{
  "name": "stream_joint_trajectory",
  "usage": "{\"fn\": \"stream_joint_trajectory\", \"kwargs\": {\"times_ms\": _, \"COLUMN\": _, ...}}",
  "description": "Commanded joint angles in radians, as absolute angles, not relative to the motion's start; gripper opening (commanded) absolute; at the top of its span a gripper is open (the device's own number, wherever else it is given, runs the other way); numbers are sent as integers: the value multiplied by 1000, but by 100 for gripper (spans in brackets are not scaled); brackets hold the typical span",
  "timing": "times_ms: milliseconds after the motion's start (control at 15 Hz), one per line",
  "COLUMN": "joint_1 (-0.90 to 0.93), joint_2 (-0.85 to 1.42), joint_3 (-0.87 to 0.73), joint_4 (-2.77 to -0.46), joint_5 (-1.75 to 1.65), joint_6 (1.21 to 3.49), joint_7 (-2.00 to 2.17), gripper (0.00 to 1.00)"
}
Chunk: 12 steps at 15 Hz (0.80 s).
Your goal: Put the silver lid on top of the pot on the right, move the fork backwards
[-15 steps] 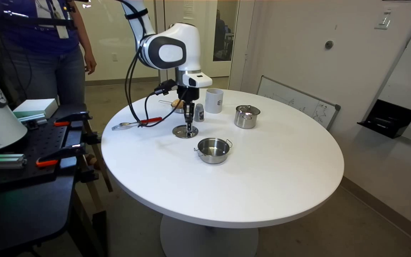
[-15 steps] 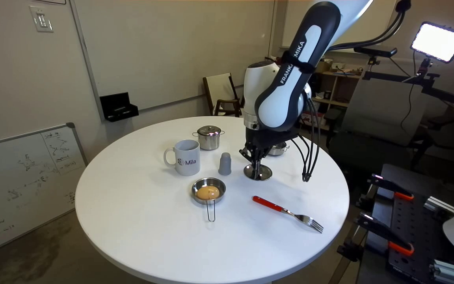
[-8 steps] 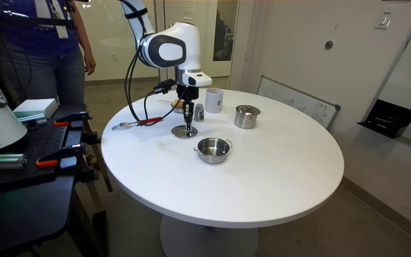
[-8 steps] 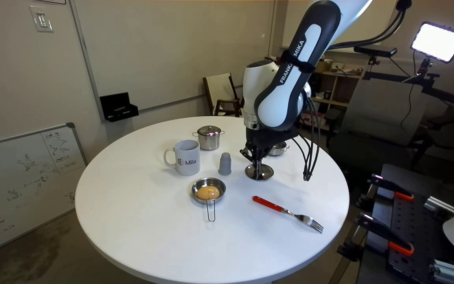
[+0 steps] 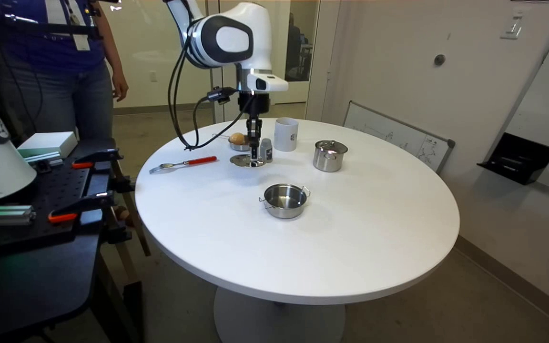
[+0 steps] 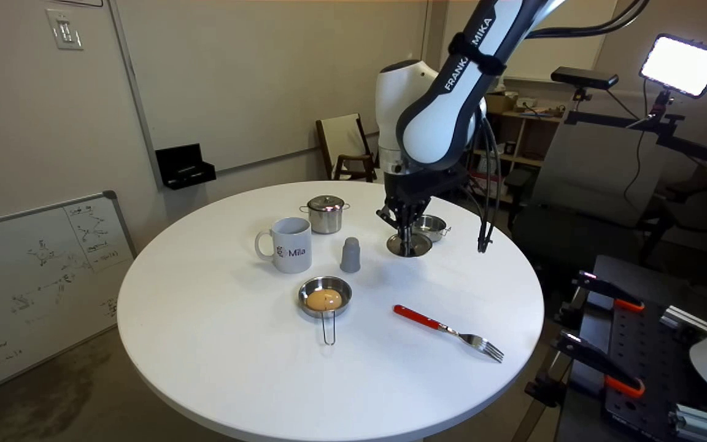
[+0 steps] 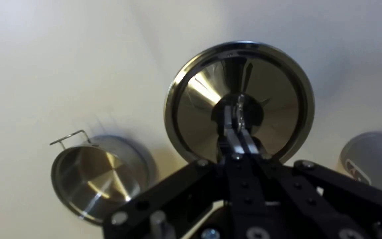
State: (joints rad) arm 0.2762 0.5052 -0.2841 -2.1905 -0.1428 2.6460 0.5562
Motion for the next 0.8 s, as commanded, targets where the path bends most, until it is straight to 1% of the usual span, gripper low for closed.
{"fn": "stream_joint_trajectory", "kwargs": {"times_ms": 0, "joint_1": 271, "joint_2": 454, "joint_3": -338, "joint_4": -2203, "joint_5": -217, "joint_6": 2614, "joint_7": 617, "gripper": 0}}
{"fn": "stream_joint_trajectory", "kwargs": {"times_ms": 267, "joint_1": 225, "joint_2": 457, "joint_3": -372, "joint_4": -2180, "joint_5": -245, "joint_6": 2614, "joint_7": 662, "gripper": 0}}
{"fn": "stream_joint_trajectory", "kwargs": {"times_ms": 333, "joint_1": 215, "joint_2": 466, "joint_3": -345, "joint_4": -2182, "joint_5": -241, "joint_6": 2629, "joint_7": 634, "gripper": 1}}
{"fn": "stream_joint_trajectory", "kwargs": {"times_ms": 733, "joint_1": 187, "joint_2": 467, "joint_3": -336, "joint_4": -2184, "joint_5": -225, "joint_6": 2635, "joint_7": 636, "gripper": 0}}
